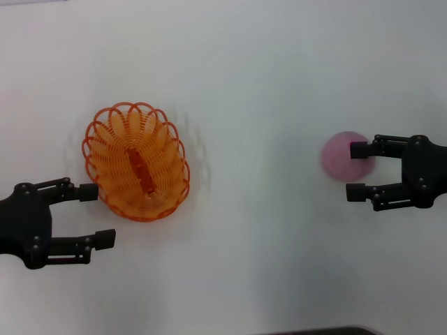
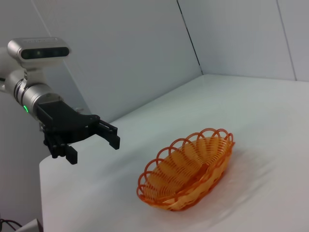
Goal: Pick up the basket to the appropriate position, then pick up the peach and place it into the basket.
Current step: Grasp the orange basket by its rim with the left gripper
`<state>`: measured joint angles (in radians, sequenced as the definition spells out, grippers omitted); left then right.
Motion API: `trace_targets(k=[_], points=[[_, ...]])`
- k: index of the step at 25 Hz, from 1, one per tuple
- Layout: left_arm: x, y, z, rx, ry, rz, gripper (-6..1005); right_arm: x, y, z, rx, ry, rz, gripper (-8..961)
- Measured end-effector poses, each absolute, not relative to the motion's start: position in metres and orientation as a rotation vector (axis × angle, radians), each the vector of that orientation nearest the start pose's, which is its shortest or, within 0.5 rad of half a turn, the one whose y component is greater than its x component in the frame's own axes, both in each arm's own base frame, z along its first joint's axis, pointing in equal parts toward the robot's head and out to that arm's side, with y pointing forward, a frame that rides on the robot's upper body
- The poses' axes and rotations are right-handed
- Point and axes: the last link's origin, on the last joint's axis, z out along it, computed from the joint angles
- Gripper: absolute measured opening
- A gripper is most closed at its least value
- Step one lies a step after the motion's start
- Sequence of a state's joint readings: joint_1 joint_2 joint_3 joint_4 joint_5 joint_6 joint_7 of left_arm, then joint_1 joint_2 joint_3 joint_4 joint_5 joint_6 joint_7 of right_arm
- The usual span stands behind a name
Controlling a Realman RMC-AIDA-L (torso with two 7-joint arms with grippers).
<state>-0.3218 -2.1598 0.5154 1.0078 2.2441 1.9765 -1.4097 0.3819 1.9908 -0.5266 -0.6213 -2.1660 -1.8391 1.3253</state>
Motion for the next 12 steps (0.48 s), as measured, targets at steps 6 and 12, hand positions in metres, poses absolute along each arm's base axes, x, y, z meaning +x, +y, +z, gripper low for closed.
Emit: trace_targets(k=[6, 12], points=[[-0.2915, 0.2367, 0.0343, -2.877, -0.713, -0.621, 872, 0.3198, 0.2560, 0.0373, -2.799, 0.782, 0.721, 946], [-0.2907, 0.2374, 0.0347, -2.881, -0.713, -0.618, 872, 0.3193, 0.2565, 0.0373, -2.800, 0.780, 0.722, 946]])
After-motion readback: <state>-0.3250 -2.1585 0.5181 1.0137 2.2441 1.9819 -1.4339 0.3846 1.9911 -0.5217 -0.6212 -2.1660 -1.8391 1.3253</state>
